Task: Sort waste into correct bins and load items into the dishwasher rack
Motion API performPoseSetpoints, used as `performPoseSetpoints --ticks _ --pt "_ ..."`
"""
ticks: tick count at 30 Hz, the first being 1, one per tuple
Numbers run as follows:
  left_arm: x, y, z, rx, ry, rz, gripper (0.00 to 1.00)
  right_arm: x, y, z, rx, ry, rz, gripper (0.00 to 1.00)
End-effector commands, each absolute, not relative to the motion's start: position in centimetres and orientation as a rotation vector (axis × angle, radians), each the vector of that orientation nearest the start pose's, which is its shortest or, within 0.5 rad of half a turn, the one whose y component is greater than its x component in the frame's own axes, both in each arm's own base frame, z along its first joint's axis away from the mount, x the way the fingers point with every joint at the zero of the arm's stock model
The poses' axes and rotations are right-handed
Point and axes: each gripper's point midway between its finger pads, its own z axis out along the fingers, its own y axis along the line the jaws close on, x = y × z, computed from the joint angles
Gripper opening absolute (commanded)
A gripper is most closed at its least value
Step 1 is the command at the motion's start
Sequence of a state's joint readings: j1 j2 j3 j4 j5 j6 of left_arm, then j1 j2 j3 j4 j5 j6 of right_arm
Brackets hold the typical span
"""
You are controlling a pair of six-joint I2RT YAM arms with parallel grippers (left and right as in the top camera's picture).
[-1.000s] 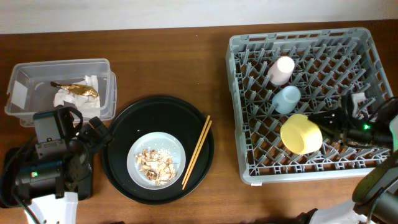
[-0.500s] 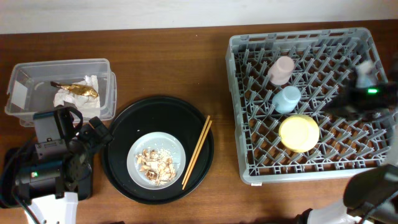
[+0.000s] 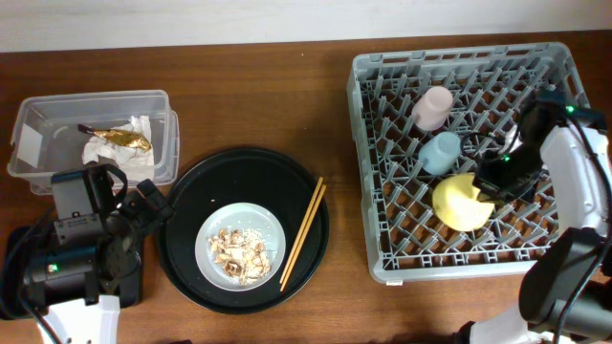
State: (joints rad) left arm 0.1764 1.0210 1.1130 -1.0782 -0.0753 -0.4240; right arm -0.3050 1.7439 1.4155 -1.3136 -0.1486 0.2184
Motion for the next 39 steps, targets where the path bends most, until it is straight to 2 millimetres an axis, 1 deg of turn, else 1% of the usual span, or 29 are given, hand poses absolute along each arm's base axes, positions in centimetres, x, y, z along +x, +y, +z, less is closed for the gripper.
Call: performPoseSetpoints --ticks 1,2,3,4,6,7,8,10,11,12,13,14,16,18,19,20,21,22,23,24,25,27,30,35,37,38,39 --pt "25.0 5.8 22.3 -0.793 2.408 -0.014 0.99 29.5 -8.6 11.6 0.984 3.016 0.160 0.04" --pt "25.0 5.8 22.3 -0.793 2.408 -0.014 0.99 29.6 -8.6 12.3 0.991 3.006 0.166 0.04" --pt "25.0 5.8 22.3 -0.793 2.408 -0.014 0.99 29.7 -8.2 13.3 0.981 2.998 0.193 0.04" --pt "25.0 5.8 22.3 -0.793 2.408 -0.014 0.99 29.9 -7.3 14.4 0.951 2.995 0.246 0.04" --pt "25.0 5.8 22.3 -0.793 2.408 -0.014 0.99 30.5 -4.3 16.5 0.761 2.980 0.443 0.04" --pt "25.0 5.8 22.3 -0.793 2.408 -0.014 0.99 30.9 -1.3 18.0 0.559 2.950 0.628 0.05" --pt "25.0 5.8 22.3 -0.793 2.408 -0.014 0.99 31.0 0.7 19.1 0.456 2.917 0.738 0.09" --pt "25.0 5.8 22.3 -0.793 2.408 -0.014 0.99 31.0 2.6 20.1 0.388 2.892 0.815 0.18" --pt "25.0 5.8 22.3 -0.793 2.408 -0.014 0.99 31.2 2.8 20.1 0.371 2.893 0.801 0.32" --pt "25.0 5.8 22.3 -0.793 2.408 -0.014 0.99 31.1 2.7 20.0 0.371 2.897 0.791 0.38" --pt "25.0 5.8 22.3 -0.793 2.408 -0.014 0.99 31.1 2.7 20.0 0.375 2.899 0.792 0.41" --pt "25.0 5.8 22.3 -0.793 2.408 -0.014 0.99 30.8 2.6 20.1 0.389 2.903 0.800 0.42" --pt "25.0 5.8 22.3 -0.793 2.408 -0.014 0.99 30.1 2.0 20.8 0.436 2.914 0.806 0.43" --pt "25.0 5.8 22.3 -0.793 2.408 -0.014 0.99 29.5 1.0 22.3 0.443 2.903 0.798 0.42" --pt "25.0 5.8 22.3 -0.793 2.408 -0.014 0.99 29.6 0.3 23.1 0.444 2.881 0.783 0.42" --pt "25.0 5.8 22.3 -0.793 2.408 -0.014 1.00 29.8 -1.2 23.9 0.481 2.853 0.723 0.42" --pt "25.0 5.8 22.3 -0.793 2.408 -0.014 1.00 30.0 -3.6 24.7 0.546 2.809 0.645 0.44" --pt "25.0 5.8 22.3 -0.793 2.408 -0.014 0.99 30.0 -4.8 25.0 0.587 2.785 0.624 0.46" --pt "25.0 5.8 22.3 -0.793 2.408 -0.014 0.99 29.8 -7.0 25.5 0.684 2.736 0.603 0.49" --pt "25.0 5.8 22.3 -0.793 2.408 -0.014 0.99 29.2 -9.1 25.5 0.790 2.696 0.589 0.99" --pt "25.0 5.8 22.3 -0.793 2.408 -0.014 0.99 28.6 -10.9 25.4 0.873 2.662 0.576 0.98" --pt "25.0 5.8 22.3 -0.793 2.408 -0.014 0.99 27.5 -13.5 25.4 0.992 2.607 0.554 0.98" --pt "25.0 5.8 22.3 -0.793 2.408 -0.014 0.99 26.7 -15.0 25.4 1.060 2.571 0.540 0.98" --pt "25.2 5.6 22.3 -0.788 2.406 -0.029 0.99 26.7 -15.1 25.3 1.061 2.575 0.531 0.98" --pt "25.4 4.2 22.3 -0.761 2.424 -0.130 0.99 26.7 -15.1 25.3 1.061 2.575 0.531 0.98" --pt "25.7 2.7 22.4 -0.726 2.437 -0.248 1.00 26.7 -15.1 25.3 1.061 2.575 0.531 0.98" --pt "25.8 0.1 22.8 -0.665 2.452 -0.444 0.99 26.7 -15.1 25.3 1.061 2.575 0.531 0.98"
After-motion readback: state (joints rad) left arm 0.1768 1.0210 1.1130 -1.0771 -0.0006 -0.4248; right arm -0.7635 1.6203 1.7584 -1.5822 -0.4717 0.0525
